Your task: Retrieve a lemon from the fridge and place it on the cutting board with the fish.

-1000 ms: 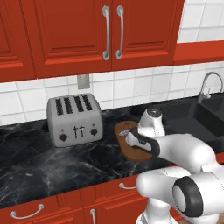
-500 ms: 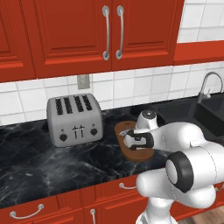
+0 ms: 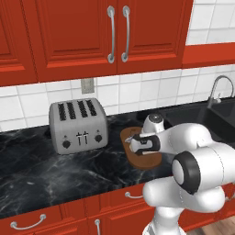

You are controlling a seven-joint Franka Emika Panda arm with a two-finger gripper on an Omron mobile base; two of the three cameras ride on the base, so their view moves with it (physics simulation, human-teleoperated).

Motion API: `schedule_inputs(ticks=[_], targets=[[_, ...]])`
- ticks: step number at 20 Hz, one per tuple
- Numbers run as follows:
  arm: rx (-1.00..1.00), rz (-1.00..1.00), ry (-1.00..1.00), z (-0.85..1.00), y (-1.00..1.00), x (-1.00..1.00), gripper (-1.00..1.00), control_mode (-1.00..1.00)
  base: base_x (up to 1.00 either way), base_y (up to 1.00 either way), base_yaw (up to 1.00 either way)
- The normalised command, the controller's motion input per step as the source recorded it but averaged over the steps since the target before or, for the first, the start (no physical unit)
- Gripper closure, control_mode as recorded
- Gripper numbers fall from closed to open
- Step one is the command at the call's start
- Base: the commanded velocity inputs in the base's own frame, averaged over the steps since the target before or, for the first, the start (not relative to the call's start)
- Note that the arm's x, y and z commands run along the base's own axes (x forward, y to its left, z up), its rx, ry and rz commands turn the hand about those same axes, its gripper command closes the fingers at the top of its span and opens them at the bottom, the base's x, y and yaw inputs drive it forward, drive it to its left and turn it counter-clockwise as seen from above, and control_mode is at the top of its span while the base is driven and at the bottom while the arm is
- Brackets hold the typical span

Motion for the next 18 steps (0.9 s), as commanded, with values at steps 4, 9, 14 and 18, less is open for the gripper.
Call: schedule_inputs(ticks=[4, 9, 14, 18], targets=[[0.0, 0.0, 0.01, -0.01, 0.0, 0.03, -1.0, -1.0, 0.0, 0.0, 0.0], [0.0, 0.0, 0.0, 0.0, 0.0, 0.0, -1.0, -1.0, 0.0, 0.0, 0.0], [0.0, 0.0, 0.05, 0.01, 0.0, 0.0, -1.0, -1.0, 0.0, 0.0, 0.0], [-0.02, -0.01, 0.08, 0.16, 0.01, 0.0, -1.0, -1.0, 0.0, 0.0, 0.0]])
